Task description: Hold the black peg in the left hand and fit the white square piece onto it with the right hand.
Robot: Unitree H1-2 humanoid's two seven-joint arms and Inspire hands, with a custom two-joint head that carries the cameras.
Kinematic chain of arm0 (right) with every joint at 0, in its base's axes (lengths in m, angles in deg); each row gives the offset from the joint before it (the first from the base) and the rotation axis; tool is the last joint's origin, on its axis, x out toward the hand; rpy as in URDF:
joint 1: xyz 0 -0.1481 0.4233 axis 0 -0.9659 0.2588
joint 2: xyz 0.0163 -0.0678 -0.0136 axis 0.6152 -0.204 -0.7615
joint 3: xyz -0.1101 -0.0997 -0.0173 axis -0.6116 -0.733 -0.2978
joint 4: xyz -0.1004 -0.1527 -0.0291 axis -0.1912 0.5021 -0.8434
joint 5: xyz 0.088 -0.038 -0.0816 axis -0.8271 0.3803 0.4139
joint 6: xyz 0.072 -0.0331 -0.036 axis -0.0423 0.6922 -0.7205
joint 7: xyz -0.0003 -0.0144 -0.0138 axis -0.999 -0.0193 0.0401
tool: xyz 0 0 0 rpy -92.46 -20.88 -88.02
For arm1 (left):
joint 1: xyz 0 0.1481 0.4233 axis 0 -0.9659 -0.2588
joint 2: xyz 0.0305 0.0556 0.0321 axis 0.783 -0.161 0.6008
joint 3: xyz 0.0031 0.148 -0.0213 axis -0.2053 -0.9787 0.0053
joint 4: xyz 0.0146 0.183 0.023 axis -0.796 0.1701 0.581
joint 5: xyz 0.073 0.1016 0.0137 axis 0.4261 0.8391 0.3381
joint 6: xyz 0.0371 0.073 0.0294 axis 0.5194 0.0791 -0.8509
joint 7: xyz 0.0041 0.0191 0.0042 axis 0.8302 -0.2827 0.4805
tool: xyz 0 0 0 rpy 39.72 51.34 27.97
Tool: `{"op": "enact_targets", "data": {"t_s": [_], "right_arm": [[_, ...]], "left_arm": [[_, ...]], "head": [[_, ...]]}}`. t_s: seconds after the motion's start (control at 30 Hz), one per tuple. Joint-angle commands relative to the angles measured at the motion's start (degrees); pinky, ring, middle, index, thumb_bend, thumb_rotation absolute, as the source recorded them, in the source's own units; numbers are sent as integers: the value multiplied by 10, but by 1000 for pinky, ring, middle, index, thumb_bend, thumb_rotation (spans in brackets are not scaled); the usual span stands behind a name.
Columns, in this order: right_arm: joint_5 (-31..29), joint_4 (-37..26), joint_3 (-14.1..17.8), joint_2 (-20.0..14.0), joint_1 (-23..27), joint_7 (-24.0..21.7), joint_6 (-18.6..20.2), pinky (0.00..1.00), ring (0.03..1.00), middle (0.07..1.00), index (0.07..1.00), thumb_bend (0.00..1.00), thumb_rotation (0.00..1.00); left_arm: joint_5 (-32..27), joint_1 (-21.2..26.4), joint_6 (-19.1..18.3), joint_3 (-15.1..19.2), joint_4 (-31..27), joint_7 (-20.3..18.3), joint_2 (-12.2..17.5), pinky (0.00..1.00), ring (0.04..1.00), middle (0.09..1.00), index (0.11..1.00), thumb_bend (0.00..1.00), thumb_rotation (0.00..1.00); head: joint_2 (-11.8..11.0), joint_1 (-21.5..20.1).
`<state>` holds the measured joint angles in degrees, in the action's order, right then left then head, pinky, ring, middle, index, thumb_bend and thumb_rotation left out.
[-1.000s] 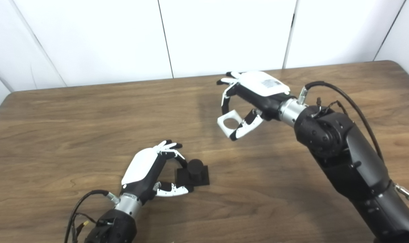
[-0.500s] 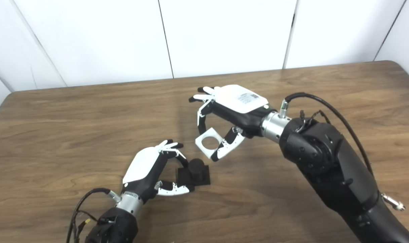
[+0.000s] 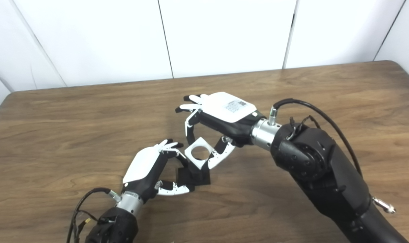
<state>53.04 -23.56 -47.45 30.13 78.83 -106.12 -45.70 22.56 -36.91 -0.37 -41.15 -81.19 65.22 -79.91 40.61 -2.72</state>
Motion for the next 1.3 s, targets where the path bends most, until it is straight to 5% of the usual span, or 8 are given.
{"op": "enact_targets", "data": {"t_s": [0.0, 0.73, 1.27], "right_arm": [[5, -4, 4, 6, 13, 5, -6, 1000, 1000, 927, 489, 525, 155], [22, 39, -9, 17, -13, 21, -46, 1000, 1000, 918, 489, 525, 153], [25, 38, -12, 18, -24, 15, -39, 1000, 1000, 931, 491, 525, 154]], "left_arm": [[8, 0, -7, -8, 22, -13, 3, 967, 964, 872, 481, 520, 71], [10, 0, -9, -13, 15, -13, 2, 977, 965, 874, 482, 519, 72], [10, -3, -9, -15, 12, -8, -1, 979, 965, 874, 482, 519, 72]], "head": [[0, -1], [4, 2], [3, 3]]}}
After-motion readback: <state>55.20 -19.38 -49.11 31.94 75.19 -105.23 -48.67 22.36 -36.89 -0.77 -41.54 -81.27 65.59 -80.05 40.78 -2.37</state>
